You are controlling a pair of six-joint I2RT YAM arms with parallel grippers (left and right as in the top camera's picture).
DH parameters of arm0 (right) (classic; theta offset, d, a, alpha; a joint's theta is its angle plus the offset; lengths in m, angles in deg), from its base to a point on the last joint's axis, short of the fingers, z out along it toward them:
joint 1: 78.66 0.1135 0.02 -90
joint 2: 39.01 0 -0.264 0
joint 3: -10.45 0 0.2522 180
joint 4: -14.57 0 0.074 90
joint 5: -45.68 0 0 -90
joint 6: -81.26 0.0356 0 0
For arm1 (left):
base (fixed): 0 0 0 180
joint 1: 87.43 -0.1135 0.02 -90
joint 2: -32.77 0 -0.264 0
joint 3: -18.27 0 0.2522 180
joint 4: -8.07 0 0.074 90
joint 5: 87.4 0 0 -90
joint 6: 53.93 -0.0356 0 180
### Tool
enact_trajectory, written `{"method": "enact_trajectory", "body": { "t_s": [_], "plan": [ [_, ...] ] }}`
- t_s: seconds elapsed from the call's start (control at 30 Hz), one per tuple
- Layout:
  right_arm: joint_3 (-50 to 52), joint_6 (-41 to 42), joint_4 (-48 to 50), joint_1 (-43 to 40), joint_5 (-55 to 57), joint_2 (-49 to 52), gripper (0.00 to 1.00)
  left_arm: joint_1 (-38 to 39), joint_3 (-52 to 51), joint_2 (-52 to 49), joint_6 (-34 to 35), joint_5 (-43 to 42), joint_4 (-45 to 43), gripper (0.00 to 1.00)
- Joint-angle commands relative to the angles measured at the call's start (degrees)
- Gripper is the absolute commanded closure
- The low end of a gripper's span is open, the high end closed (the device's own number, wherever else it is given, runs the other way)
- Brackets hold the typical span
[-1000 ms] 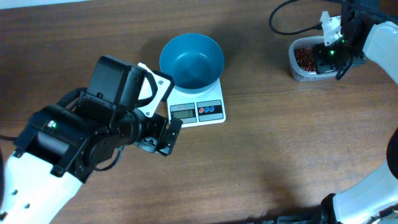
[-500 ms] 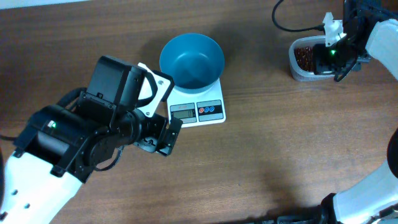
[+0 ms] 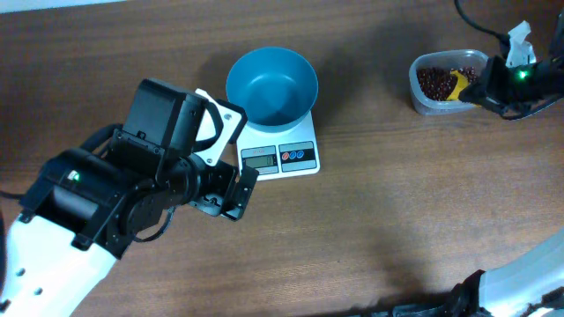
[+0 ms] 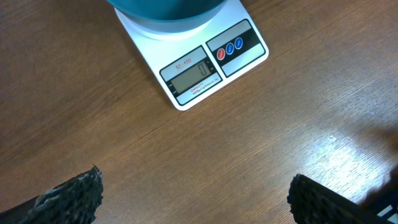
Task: Scoop item into bowl and weigh 50g on scale
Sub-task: 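Lower the yellow scoop into the red beans with the right gripper, then drag the scoop through the beans to fill it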
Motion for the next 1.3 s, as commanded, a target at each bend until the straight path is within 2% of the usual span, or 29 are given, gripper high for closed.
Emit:
{"method": "enact_trajectory", "body": {
  "t_s": [0.0, 0.07, 0.4, 0.6, 0.63, 0.67, 0.7, 0.87, 1.03, 1.17, 1.27],
  "plan": [
    [0.1, 0.6, -0.3, 0.0, -4.3, 4.5, 0.96, -0.1, 0.9, -0.2, -1.3, -0.9, -0.1, 0.01],
    [0.1, 0.6, -0.2, 0.0, -8.1, 6.6, 0.96, -0.1, 0.9, -0.2, -1.3, -0.9, -0.1, 0.01],
    [0.0, 5.2, -6.3, -0.9, -10.7, 6.6, 0.96, -0.1, 0.9, -0.2, -1.3, -0.9, -0.1, 0.01],
    [0.0, 6.3, -5.8, -3.8, -11.1, 6.6, 0.96, -0.1, 0.9, -0.2, -1.3, -0.9, -0.1, 0.01],
    [0.0, 6.3, -5.7, -3.7, -11.1, 6.6, 0.90, -0.1, 0.9, -0.2, -1.3, -0.9, -0.1, 0.01],
    [0.0, 6.3, -5.6, -3.8, -11.1, 6.6, 0.90, -0.1, 0.9, -0.2, -1.3, -0.9, -0.1, 0.01],
    [0.0, 6.3, -5.4, -3.8, -11.1, 6.6, 0.96, -0.1, 0.9, -0.2, -1.3, -0.9, -0.1, 0.01],
    [0.0, 13.0, 0.3, -3.8, -11.1, 7.0, 0.96, -0.1, 0.9, -0.2, -1.3, -0.9, -0.1, 0.01],
    [0.0, 12.5, 0.2, -4.0, -11.0, 7.0, 0.96, -0.1, 0.9, -0.2, -1.3, -0.9, -0.1, 0.01],
    [0.0, 12.5, -2.4, -5.7, -14.2, 7.0, 0.96, -0.1, 0.9, -0.2, -1.3, -0.9, -0.1, 0.01],
    [0.0, 9.4, -3.5, -8.4, -18.5, 7.0, 0.96, -0.1, 0.9, -0.2, -1.3, -0.9, -0.1, 0.01]
  ]
}}
